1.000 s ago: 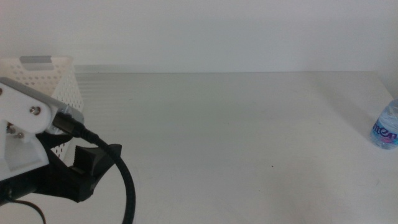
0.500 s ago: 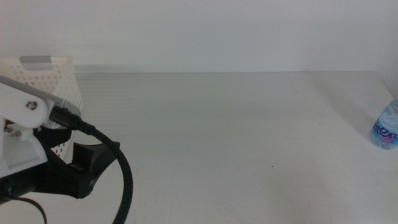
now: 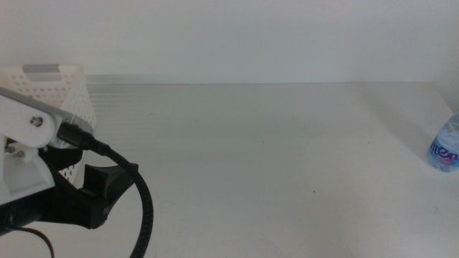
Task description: Use arms to grab the bottles and put them into the dustbin to the left of the table.
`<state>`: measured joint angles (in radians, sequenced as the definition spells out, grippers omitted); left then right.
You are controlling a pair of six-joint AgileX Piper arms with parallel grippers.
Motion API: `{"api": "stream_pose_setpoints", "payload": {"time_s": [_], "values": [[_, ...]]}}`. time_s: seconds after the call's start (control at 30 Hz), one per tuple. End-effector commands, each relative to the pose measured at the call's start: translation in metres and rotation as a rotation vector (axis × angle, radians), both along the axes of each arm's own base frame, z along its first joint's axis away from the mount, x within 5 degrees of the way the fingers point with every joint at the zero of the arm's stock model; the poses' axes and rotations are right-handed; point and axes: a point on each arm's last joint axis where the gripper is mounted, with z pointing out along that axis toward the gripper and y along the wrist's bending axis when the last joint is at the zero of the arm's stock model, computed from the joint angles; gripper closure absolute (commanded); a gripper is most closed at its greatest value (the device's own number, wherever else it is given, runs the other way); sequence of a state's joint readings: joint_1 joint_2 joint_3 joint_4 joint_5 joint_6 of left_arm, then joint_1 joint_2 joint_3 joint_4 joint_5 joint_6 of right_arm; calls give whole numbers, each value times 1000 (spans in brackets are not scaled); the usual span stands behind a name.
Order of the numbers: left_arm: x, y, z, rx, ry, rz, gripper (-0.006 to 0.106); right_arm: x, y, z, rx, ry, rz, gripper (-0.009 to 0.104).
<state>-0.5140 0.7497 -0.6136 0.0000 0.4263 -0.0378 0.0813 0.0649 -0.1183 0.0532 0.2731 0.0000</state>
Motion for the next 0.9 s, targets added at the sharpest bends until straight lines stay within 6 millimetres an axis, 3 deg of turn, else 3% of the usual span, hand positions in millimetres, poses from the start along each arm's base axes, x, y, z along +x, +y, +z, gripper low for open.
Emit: {"api": "stream_pose_setpoints", "payload": {"time_s": [0.0, 0.2, 0.3, 0.6, 0.87], "values": [[1, -2, 15, -67, -78, -1, 10, 4, 0, 34, -12, -57, -7, 21], [1, -2, 15, -67, -78, -1, 10, 22, 1, 75, -36, -38, -10, 21], [1, -2, 15, -67, -78, -1, 10, 32, 1, 86, -49, -46, -12, 21], [1, -2, 15, -67, -78, -1, 10, 57, 3, 83, -57, -58, -13, 21], [1, -2, 15, -67, -78, -1, 10, 67, 3, 65, -53, -90, -16, 21]]}}
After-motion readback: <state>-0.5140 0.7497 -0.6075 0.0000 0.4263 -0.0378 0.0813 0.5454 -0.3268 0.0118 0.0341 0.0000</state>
